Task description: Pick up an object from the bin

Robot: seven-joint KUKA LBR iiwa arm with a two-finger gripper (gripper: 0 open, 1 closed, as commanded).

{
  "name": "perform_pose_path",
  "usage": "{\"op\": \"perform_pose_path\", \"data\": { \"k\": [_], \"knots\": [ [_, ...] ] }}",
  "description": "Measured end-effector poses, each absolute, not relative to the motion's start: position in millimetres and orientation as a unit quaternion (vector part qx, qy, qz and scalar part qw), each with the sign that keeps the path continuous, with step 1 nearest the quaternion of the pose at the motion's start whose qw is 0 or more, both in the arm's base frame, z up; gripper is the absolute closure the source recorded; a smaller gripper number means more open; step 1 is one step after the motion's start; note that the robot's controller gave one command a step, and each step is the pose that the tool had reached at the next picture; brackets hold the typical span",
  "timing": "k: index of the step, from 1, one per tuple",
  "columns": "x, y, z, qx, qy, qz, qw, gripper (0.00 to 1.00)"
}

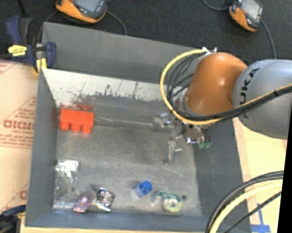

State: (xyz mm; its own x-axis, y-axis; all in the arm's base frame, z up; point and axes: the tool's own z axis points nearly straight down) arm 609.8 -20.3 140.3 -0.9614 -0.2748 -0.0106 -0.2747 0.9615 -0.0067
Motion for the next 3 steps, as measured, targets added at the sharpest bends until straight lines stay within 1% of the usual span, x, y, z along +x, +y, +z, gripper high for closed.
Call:
{"op": "perform_pose_path", "data": {
  "k": [1, 2, 3],
  "knots": [
    [591.8, 39.9, 66.7, -0.149, 0.989, 0.002, -0.001, 0.0],
    [590.7, -16.5, 141.7, -0.187, 0.982, -0.003, 0.005, 0.0],
    [585.7, 33.3, 68.3, -0.273, 0.962, 0.001, -0.001, 0.0]
  ]
}}
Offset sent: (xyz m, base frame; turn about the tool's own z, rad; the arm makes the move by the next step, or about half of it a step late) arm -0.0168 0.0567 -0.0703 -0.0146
